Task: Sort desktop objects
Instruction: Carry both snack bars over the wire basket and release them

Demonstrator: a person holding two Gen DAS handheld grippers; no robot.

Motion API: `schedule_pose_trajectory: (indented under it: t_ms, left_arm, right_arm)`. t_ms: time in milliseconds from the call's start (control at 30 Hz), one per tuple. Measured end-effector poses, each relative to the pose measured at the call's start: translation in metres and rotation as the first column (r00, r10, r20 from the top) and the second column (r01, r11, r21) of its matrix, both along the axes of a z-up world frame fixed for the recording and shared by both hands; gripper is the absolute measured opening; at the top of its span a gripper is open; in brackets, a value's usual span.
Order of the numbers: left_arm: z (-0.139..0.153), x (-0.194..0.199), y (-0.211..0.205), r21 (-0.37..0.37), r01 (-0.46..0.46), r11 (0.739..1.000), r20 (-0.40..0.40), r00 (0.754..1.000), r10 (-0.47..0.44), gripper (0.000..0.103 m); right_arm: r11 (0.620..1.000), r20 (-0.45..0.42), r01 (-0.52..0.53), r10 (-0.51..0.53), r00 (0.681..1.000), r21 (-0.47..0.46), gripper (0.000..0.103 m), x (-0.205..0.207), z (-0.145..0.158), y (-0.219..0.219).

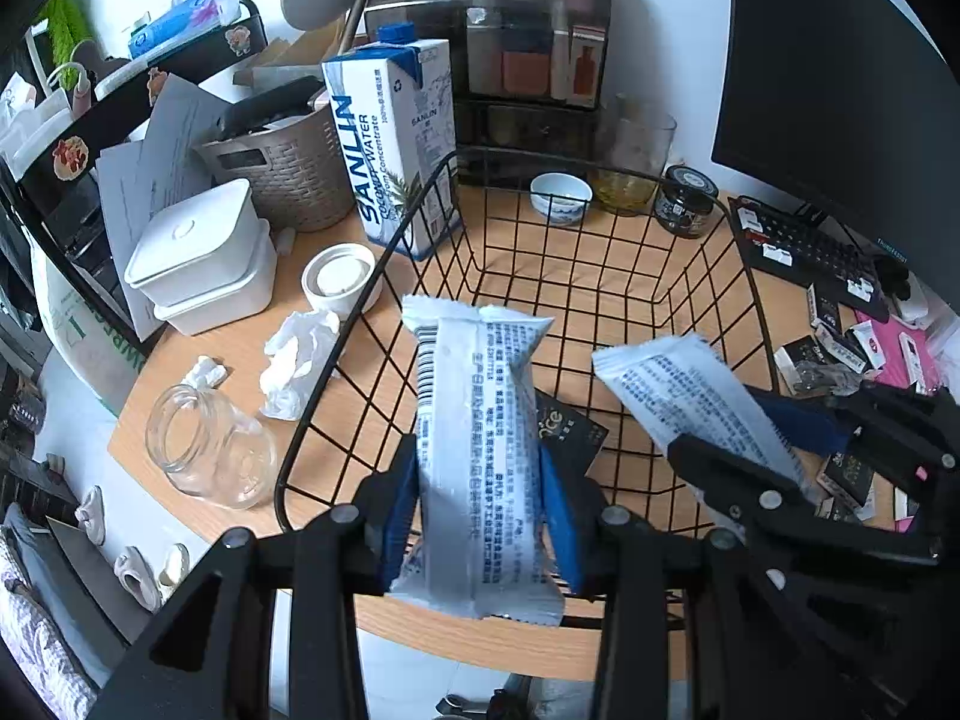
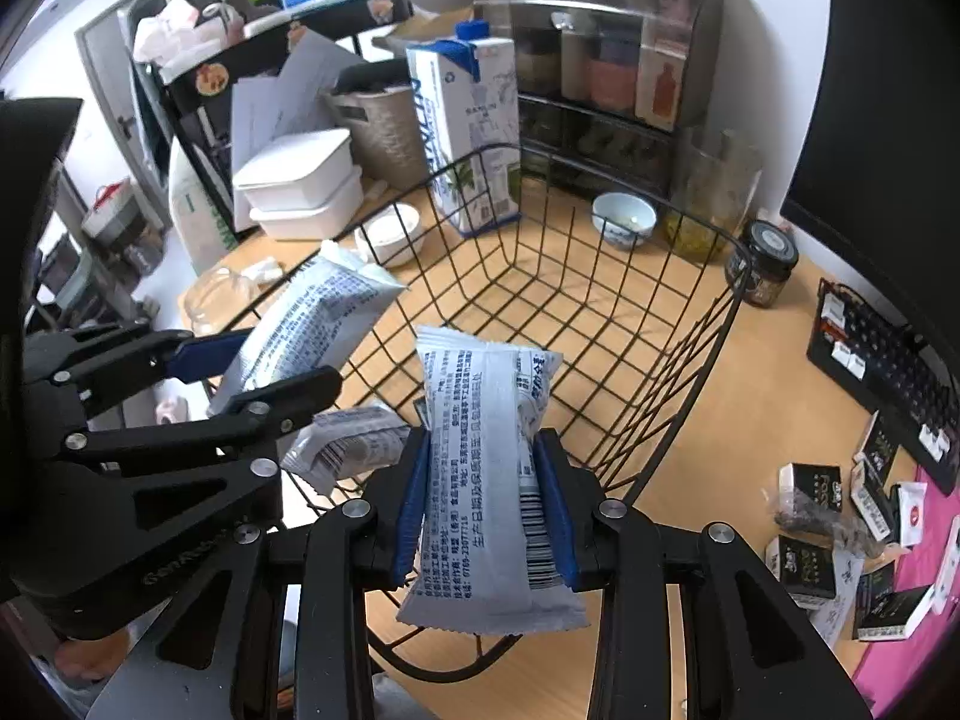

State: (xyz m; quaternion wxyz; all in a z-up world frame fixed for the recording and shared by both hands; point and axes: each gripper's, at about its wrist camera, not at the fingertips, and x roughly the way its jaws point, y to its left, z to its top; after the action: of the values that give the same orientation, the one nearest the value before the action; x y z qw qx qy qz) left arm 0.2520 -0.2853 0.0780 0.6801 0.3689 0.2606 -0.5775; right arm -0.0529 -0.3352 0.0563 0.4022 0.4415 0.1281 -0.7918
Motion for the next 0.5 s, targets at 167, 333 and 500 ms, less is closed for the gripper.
schedule_pose_trajectory:
  t_ms: [167,333,500]
  left_arm:
    - [0.006,-0.002,0.005,-0.032,-0.018,0.999,0.023,1.0,0.019,0.062]
    - [0.014,-0.005,0.011,-0.058,0.004,0.998,-0.015,1.0,-0.005,0.068]
    - [0.016,-0.032,0.024,-0.071,0.079,0.994,-0.004,0.997,-0.08,0.068]
  right_arm:
    - [0.999,-0.006,0.01,-0.01,1.0,-0.03,0.039,0.0,0.005,0.005]
    - [0.998,-0.013,0.028,-0.029,1.0,-0.058,0.045,0.003,0.015,0.022]
    - [0.995,-0.049,0.064,-0.068,0.996,-0.076,0.045,0.013,0.03,0.066]
